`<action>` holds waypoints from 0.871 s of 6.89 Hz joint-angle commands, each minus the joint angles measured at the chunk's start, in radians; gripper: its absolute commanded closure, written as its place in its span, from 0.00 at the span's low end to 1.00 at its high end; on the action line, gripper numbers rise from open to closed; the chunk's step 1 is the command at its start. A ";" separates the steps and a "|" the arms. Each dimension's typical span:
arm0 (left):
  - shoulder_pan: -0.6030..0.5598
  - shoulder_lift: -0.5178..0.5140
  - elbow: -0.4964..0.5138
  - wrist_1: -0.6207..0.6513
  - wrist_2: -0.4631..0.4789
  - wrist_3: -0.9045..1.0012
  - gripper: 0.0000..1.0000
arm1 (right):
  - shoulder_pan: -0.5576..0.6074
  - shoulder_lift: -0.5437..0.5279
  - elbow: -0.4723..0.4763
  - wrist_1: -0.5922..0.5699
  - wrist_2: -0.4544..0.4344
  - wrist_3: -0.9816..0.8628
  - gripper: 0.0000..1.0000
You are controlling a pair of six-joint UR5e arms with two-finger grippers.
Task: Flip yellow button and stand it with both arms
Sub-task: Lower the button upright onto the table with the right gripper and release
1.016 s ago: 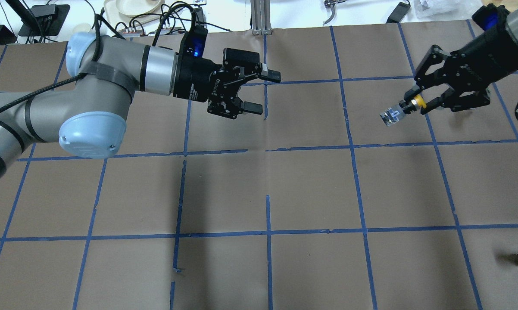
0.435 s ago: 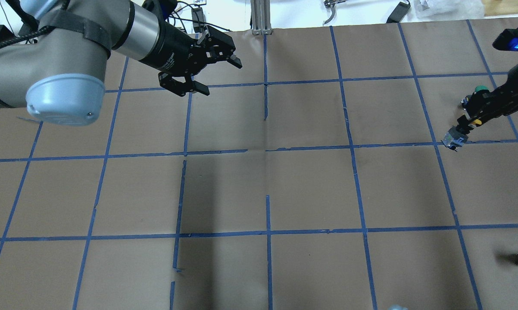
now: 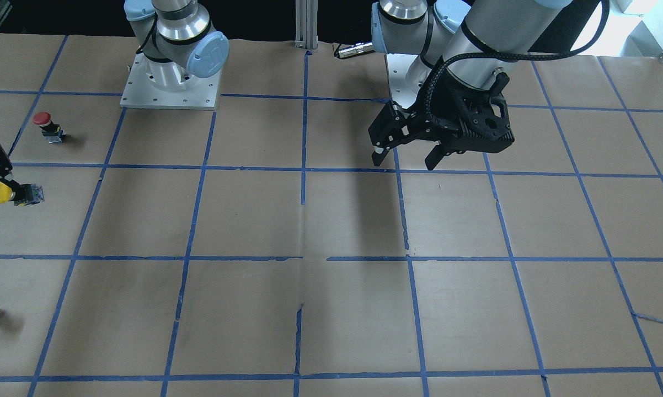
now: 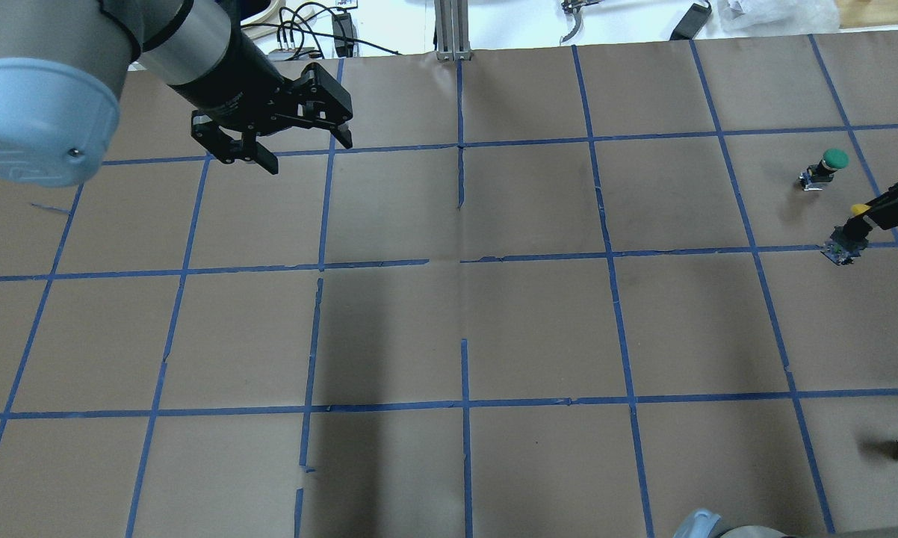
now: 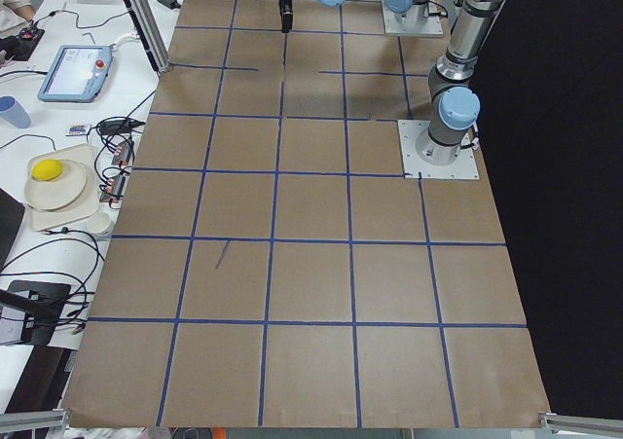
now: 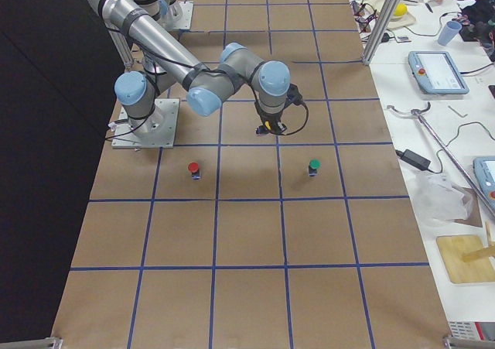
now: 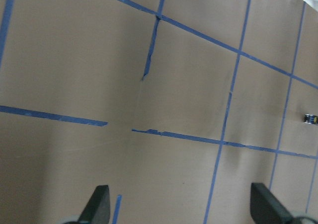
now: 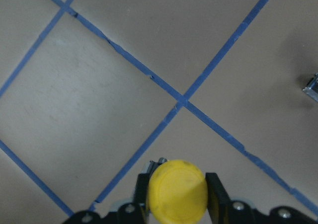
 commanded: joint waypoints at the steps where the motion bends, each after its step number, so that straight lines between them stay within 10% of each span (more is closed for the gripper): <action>1: 0.000 0.001 0.037 -0.068 0.123 0.078 0.00 | -0.088 0.018 0.081 -0.156 0.015 -0.360 0.76; 6: 0.000 0.028 0.046 -0.088 0.176 0.141 0.00 | -0.159 0.068 0.179 -0.250 0.126 -0.808 0.75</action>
